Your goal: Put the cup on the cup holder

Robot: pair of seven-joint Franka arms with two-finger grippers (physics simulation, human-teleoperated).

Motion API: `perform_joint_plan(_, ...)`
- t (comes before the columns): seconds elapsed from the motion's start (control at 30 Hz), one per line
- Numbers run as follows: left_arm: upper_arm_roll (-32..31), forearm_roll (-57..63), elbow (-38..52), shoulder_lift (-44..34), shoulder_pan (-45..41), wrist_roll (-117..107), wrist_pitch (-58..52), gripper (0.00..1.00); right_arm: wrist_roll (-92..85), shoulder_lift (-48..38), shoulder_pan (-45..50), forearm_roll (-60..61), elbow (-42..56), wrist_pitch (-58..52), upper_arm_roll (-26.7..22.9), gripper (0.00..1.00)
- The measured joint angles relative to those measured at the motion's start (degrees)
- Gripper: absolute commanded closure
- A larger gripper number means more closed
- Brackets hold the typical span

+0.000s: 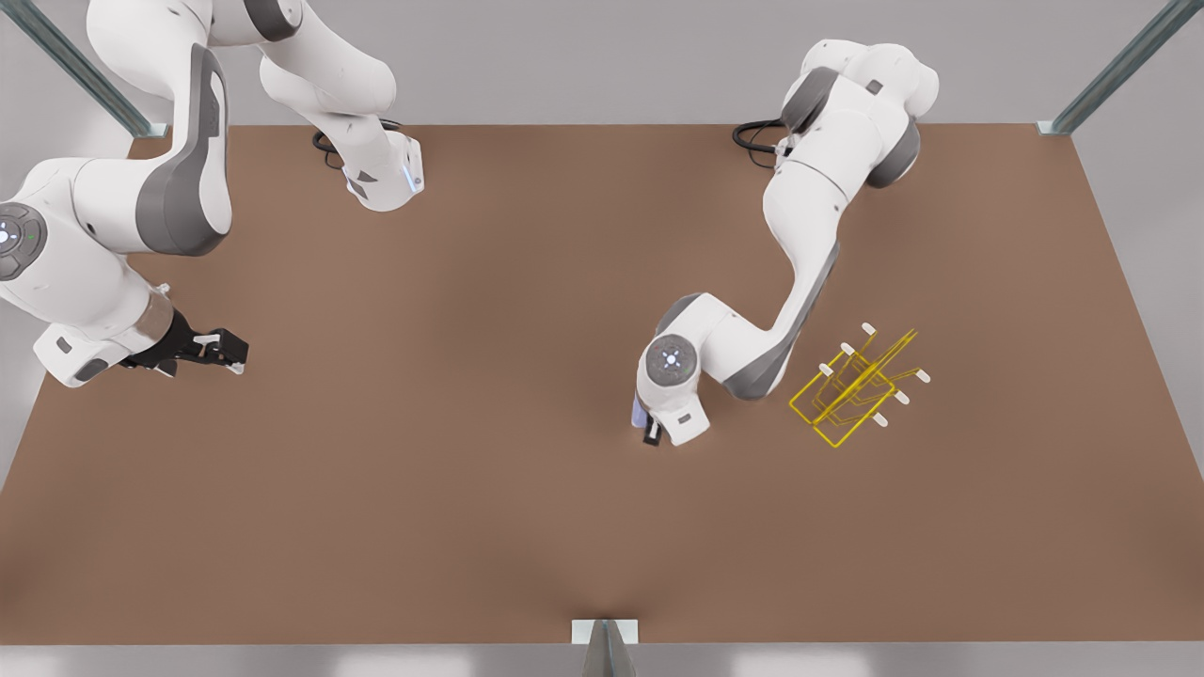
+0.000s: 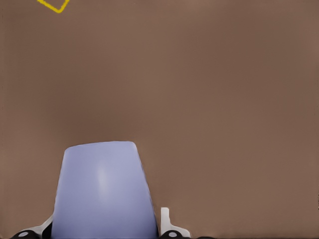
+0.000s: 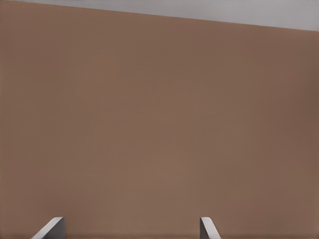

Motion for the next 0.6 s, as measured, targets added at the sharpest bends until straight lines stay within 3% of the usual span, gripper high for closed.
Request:
perform_joint_plan(0.3,1.4,21.7,0.1,-2.8,-6.1,-3.3,-32.2,0.19,-0.3,0.0,0.1,0.0,0.0,0.0,0.0,0.0)
perform_joint_plan(0.43,6.2,26.4,-0.3,-2.2,-8.2,-7.5,-40.9,0.19,-0.4,0.0,0.0,0.0,0.0,0.0,0.0,0.0)
perform_joint_plan(0.6,6.8,32.7,-5.9,-1.0,-8.2,-13.6,-46.6,0.19,-0.5,0.0,0.0,0.0,0.0,0.0,0.0,0.0)
